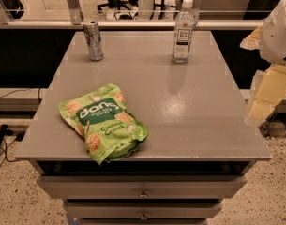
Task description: Knock redbull can over
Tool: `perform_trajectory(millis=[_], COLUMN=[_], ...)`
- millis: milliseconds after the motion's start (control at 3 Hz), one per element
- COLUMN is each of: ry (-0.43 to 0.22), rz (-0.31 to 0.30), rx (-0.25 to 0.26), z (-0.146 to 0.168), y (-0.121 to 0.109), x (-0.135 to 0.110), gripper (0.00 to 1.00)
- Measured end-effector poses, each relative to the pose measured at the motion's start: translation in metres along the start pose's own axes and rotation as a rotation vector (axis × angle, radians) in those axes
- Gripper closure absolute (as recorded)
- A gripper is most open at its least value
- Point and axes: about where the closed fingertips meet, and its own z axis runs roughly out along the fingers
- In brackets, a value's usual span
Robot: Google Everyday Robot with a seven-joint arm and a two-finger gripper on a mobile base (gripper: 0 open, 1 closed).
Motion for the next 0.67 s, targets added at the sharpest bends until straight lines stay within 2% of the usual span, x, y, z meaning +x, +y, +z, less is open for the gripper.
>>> perform_trajectory(millis=[333,667], ry=[0.0,-0.06], rz=[0.0,0.012], rx=[0.0,-0.006], z=[0.0,0.014], y=[0.0,-0.004], x=[0.0,-0.019], gripper=[0.0,0.0])
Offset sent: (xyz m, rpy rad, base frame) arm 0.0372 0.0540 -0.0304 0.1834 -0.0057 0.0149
